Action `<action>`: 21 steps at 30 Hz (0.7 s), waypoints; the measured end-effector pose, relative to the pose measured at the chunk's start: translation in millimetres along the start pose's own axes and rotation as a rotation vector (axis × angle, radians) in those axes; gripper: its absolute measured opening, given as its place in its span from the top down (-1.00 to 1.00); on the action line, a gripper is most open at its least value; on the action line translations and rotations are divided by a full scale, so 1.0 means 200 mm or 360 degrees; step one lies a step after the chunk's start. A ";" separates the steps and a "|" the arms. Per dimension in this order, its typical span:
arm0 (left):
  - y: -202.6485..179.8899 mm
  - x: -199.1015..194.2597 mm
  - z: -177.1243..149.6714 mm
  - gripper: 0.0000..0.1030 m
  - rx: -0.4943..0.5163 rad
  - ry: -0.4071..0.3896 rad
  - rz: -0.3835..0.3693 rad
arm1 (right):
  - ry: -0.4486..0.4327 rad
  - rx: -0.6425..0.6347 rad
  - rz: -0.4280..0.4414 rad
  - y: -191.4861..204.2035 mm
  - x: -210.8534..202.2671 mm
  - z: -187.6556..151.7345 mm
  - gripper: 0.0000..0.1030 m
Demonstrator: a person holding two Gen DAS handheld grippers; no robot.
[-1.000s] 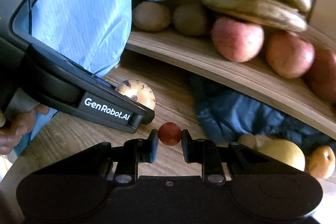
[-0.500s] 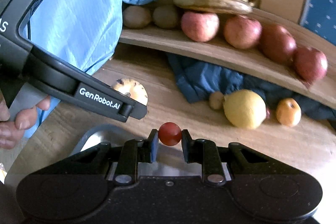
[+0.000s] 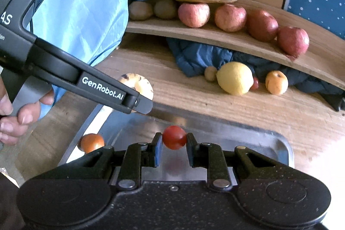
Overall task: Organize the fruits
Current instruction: 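Carry the pepino in the left gripper and the tomato in the right gripper over the tray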
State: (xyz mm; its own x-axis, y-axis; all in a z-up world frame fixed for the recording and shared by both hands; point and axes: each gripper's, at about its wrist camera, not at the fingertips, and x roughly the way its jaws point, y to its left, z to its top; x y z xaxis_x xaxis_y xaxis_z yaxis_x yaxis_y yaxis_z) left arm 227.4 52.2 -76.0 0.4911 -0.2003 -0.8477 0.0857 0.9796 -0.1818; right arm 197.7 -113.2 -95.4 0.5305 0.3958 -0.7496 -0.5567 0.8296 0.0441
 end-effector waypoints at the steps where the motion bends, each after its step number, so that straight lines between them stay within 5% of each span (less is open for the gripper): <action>1: -0.01 -0.01 -0.01 -0.07 0.0002 0.0003 -0.0001 | 0.0003 0.0001 0.0003 0.00 -0.01 -0.02 0.52; 21: -0.10 -0.02 -0.17 -0.07 -0.0032 0.0117 0.0049 | 0.0088 -0.0039 0.0093 -0.01 -0.06 -0.18 0.52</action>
State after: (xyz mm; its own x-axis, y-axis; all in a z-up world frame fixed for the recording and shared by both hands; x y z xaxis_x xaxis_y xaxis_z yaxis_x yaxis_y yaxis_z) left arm 193.7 32.7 -86.0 0.4284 -0.1714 -0.8872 0.0534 0.9849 -0.1645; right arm 169.8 -134.3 -110.3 0.4609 0.4201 -0.7817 -0.6014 0.7956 0.0730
